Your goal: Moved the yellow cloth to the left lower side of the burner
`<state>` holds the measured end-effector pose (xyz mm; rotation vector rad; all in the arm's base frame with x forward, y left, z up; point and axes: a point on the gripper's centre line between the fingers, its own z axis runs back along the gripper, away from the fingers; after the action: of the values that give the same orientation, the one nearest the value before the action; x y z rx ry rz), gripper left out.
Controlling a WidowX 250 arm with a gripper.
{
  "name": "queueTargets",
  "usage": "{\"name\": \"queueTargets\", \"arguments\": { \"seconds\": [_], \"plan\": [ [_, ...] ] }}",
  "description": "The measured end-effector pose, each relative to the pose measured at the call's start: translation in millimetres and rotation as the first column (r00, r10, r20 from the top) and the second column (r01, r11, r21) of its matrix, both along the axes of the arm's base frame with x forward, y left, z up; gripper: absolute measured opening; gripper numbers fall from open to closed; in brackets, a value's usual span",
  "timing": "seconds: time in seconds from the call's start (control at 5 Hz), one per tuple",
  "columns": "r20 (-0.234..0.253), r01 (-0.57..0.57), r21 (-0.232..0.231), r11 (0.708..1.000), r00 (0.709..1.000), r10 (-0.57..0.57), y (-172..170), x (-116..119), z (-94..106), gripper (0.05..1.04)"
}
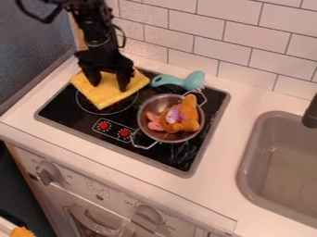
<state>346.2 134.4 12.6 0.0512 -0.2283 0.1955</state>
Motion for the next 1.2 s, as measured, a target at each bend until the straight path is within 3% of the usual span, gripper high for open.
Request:
{"name": "queueTargets", "arguments": {
  "seconds": [0.4,0.6,1.0,1.2],
  "plan": [
    [0.003,-0.069,-0.029,0.997,0.998,0.069,7,-43,0.2,1.0],
    [-0.01,-0.085,-0.021,0.996,0.996,0.085,10,-61,1.9,1.0],
    [0.015,-0.107,0.006,0.994,0.994,0.107,10,-88,16.3,1.0],
    [0.018,-0.111,-0.009,0.994,0.994,0.111,9,-90,15.5,1.0]
  ]
}}
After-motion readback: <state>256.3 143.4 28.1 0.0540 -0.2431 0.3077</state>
